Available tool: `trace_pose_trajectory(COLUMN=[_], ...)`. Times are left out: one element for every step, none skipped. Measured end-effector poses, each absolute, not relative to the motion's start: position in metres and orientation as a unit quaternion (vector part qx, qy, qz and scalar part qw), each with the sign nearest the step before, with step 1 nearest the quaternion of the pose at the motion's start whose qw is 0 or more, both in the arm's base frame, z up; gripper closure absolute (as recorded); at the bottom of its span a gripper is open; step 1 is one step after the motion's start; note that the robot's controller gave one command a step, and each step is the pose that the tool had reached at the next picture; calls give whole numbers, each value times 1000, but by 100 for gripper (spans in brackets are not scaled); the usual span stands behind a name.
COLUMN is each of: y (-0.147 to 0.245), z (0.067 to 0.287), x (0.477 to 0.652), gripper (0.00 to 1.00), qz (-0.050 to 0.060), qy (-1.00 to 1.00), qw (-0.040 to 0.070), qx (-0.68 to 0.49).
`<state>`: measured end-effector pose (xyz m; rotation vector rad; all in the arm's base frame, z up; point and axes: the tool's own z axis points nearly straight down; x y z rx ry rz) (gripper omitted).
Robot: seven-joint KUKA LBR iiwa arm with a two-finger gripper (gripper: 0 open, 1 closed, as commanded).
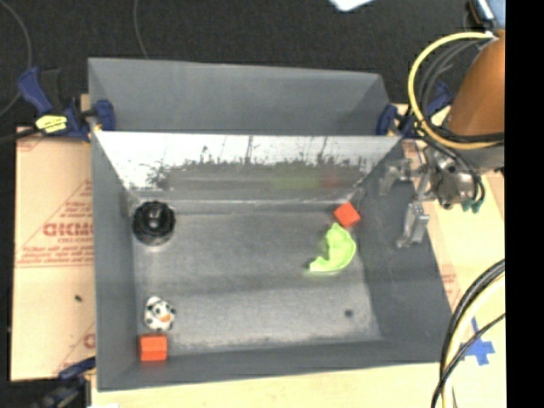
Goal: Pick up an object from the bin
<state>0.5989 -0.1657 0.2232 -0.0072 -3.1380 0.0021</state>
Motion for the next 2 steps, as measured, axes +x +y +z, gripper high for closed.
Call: trace_pose_trajectory(y=[-165, -134], z=[228, 184], x=[601, 611], gripper=[0, 0], qz=[2, 3], qy=[-1000, -997], qw=[-2, -5], qx=[0, 77])
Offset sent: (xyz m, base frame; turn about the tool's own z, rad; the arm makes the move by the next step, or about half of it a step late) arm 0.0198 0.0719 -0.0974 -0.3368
